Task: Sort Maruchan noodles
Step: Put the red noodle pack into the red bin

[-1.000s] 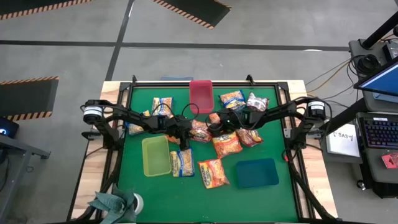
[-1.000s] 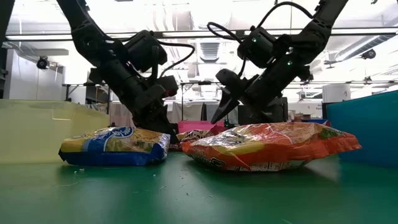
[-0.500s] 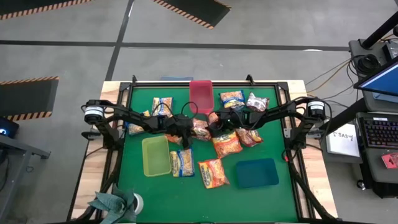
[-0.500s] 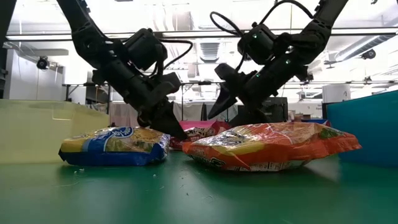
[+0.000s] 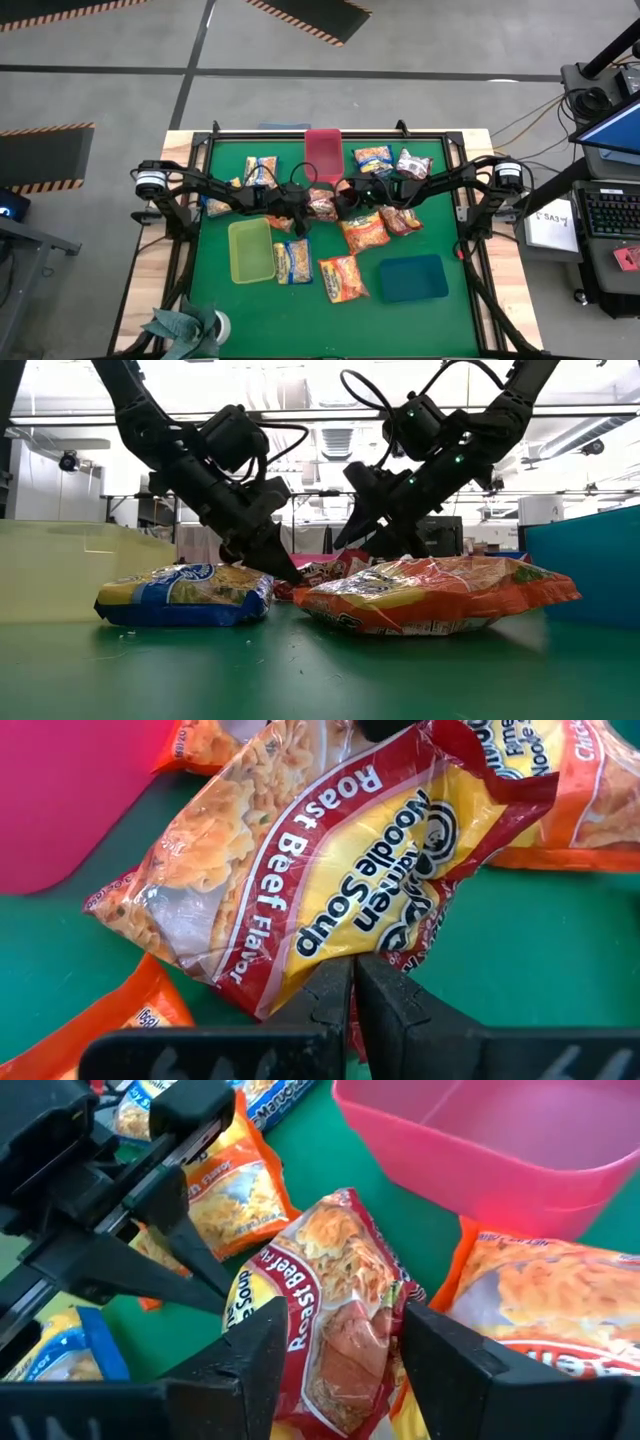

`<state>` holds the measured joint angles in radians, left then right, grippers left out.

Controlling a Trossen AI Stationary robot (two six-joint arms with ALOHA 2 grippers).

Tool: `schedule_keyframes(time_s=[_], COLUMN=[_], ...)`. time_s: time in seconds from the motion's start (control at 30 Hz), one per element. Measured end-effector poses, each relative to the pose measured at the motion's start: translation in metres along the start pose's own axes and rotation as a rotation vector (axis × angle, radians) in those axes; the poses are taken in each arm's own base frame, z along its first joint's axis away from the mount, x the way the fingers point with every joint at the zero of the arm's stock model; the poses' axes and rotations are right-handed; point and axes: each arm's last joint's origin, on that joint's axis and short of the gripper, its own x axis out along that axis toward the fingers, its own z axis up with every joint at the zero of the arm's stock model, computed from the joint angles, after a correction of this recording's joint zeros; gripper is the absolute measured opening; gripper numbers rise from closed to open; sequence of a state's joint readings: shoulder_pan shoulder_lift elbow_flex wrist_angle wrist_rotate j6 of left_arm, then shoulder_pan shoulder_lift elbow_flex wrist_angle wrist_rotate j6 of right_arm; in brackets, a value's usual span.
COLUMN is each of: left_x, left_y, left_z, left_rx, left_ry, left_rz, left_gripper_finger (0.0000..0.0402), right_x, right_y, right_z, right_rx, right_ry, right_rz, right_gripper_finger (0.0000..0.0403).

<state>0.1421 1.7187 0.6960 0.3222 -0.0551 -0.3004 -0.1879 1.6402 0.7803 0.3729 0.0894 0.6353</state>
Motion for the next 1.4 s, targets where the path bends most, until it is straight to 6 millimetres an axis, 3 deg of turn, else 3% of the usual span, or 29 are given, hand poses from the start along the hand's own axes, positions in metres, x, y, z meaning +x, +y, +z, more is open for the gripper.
schedule_keyframes(time_s=[0.17, 0.37, 0.6, 0.73, 0.93, 1.0, 1.17, 1.4], left_x=[0.0, 0.0, 0.0, 0.0, -0.001, -0.005, -0.032, -0.105], left_y=[0.0, 0.0, 0.0, 0.0, -0.001, -0.002, -0.008, -0.012], left_z=[0.0, 0.0, 0.0, 0.0, 0.003, 0.006, 0.023, 0.049], left_rx=[-0.007, -0.007, -0.015, -0.018, -0.024, -0.016, 0.041, 0.168], left_ry=[-0.001, -0.004, -0.004, -0.005, -0.029, -0.039, -0.085, -0.204], left_rz=[0.004, 0.014, 0.014, 0.014, 0.005, -0.013, -0.085, -0.111], left_gripper_finger=[0.0001, 0.0001, 0.0001, 0.0001, 0.0001, 0.0001, 0.0001, 0.0001], right_x=[0.005, 0.026, 0.033, 0.033, 0.033, 0.031, 0.019, -0.004], right_y=[-0.003, -0.013, -0.014, -0.015, -0.014, -0.013, -0.004, 0.015], right_z=[-0.004, -0.023, -0.021, -0.019, -0.018, -0.017, -0.004, 0.015], right_rx=[0.06, 0.122, 0.104, 0.081, 0.071, 0.059, -0.027, -0.164], right_ry=[0.007, 0.068, 0.039, 0.03, 0.021, 0.018, -0.033, -0.126], right_rz=[-0.019, -0.008, 0.069, 0.079, 0.084, 0.091, 0.133, 0.197], right_gripper_finger=[0.0174, 0.0209, 0.0235, 0.0187, 0.0037, 0.0019, 0.0009, 0.0009])
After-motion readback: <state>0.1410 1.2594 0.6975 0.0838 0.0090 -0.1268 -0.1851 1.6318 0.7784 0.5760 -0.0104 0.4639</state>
